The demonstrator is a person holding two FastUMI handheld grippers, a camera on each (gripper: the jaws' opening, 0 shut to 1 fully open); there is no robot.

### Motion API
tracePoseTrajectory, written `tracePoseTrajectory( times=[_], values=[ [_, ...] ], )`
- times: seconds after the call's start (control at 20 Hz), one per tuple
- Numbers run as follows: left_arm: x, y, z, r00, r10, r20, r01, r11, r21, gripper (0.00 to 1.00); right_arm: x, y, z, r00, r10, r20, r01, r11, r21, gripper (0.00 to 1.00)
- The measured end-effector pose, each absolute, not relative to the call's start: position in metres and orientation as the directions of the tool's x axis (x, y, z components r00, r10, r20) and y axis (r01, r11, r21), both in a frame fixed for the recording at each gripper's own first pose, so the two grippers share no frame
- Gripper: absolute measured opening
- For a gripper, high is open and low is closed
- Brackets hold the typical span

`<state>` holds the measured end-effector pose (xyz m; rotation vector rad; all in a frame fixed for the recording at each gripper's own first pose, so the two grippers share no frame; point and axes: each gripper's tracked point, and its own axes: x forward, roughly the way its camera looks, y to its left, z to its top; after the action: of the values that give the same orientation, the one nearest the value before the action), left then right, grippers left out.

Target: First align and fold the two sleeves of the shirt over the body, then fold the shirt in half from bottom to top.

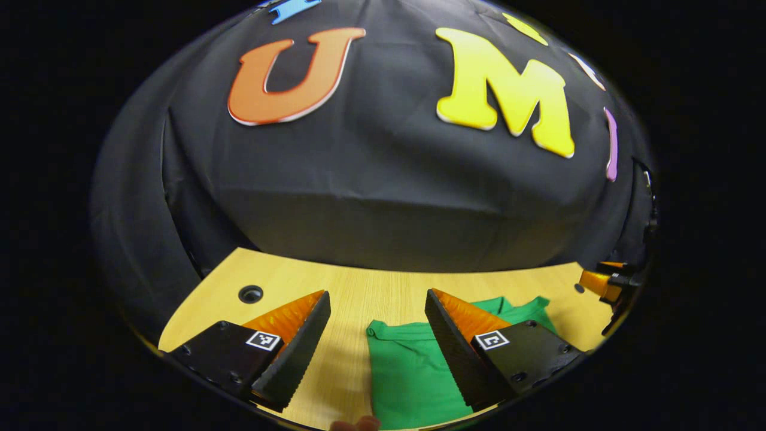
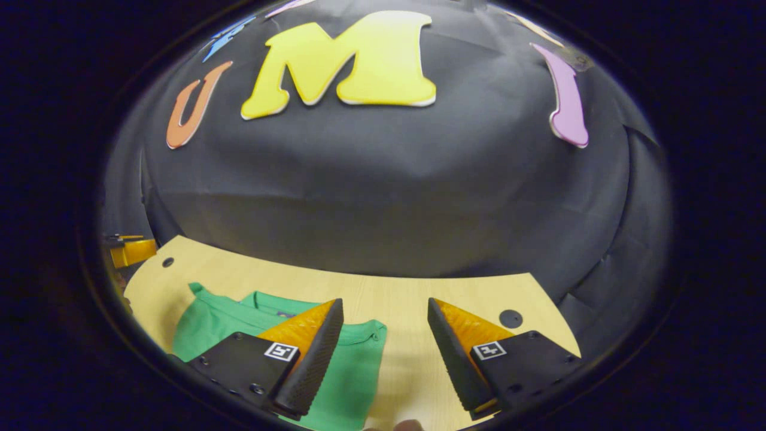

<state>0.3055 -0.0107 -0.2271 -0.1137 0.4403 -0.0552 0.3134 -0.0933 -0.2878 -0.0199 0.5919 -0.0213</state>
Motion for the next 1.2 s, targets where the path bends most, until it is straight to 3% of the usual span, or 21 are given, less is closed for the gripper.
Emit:
tracePoseTrajectory(
  times=[0.15,0.3,0.35,0.4,0.55,0.6,0.65,0.75,0.9,0.95,1.0,1.1,1.15,1.2],
  values=[
    [0.274,-0.001,-0.149,0.953,-0.057,-0.297,0.031,0.995,-0.092,1.00,0.285,-0.087,-0.225,0.885,-0.045,-0.463,0.030,0.999,-0.040,0.96],
    [0.237,0.002,-0.084,0.982,-0.048,-0.185,0.041,0.998,-0.043,1.00,0.246,-0.074,-0.160,0.928,-0.042,-0.370,0.024,0.998,-0.054,0.94],
    [0.222,0.002,-0.065,0.986,-0.049,-0.162,0.044,0.999,-0.028,1.00,0.231,-0.070,-0.142,0.937,-0.037,-0.347,0.017,0.998,-0.060,0.96],
    [0.207,0.001,-0.048,0.988,-0.052,-0.145,0.051,0.999,-0.016,0.94,0.216,-0.068,-0.124,0.945,-0.040,-0.325,0.019,0.998,-0.068,0.96],
    [0.157,-0.006,-0.009,0.995,-0.041,-0.094,0.038,0.999,-0.036,0.94,0.173,-0.069,-0.074,0.970,-0.084,-0.227,0.065,0.994,-0.090,0.93],
    [0.140,-0.009,-0.002,0.996,-0.036,-0.079,0.033,0.998,-0.047,1.00,0.154,-0.068,-0.060,0.974,-0.099,-0.205,0.082,0.993,-0.090,0.95],
    [0.121,-0.012,0.003,0.997,-0.033,-0.069,0.029,0.998,-0.057,1.00,0.135,-0.066,-0.049,0.976,-0.106,-0.192,0.093,0.993,-0.078,0.93],
    [0.089,-0.014,0.006,0.999,-0.023,-0.049,0.022,0.999,-0.034,1.00,0.099,-0.060,-0.030,0.981,-0.111,-0.159,0.101,0.993,-0.064,0.97],
    [0.049,-0.021,-0.008,0.998,-0.015,-0.062,0.014,1.000,-0.014,1.00,0.056,-0.054,-0.022,0.987,-0.122,-0.109,0.112,0.989,-0.097,0.93],
    [0.037,-0.025,-0.013,0.997,-0.022,-0.070,0.021,1.000,-0.016,0.94,0.043,-0.051,-0.023,0.987,-0.118,-0.107,0.107,0.989,-0.107,0.95],
    [0.025,-0.029,-0.016,0.996,-0.037,-0.076,0.035,0.999,-0.021,1.00,0.028,-0.045,-0.026,0.987,-0.113,-0.113,0.101,0.989,-0.111,0.95],
    [0.007,-0.036,-0.018,0.995,-0.052,-0.080,0.050,0.998,-0.029,1.00,0.004,-0.035,-0.031,0.986,-0.091,-0.139,0.078,0.992,-0.099,0.94],
    [0.002,-0.040,-0.015,0.995,-0.061,-0.073,0.059,0.998,-0.034,0.94,-0.004,-0.033,-0.032,0.986,-0.088,-0.144,0.075,0.993,-0.089,0.94],
    [-0.003,-0.042,-0.012,0.996,-0.066,-0.066,0.064,0.997,-0.036,1.00,-0.011,-0.030,-0.033,0.985,-0.084,-0.151,0.074,0.994,-0.075,0.95]
  ],
)
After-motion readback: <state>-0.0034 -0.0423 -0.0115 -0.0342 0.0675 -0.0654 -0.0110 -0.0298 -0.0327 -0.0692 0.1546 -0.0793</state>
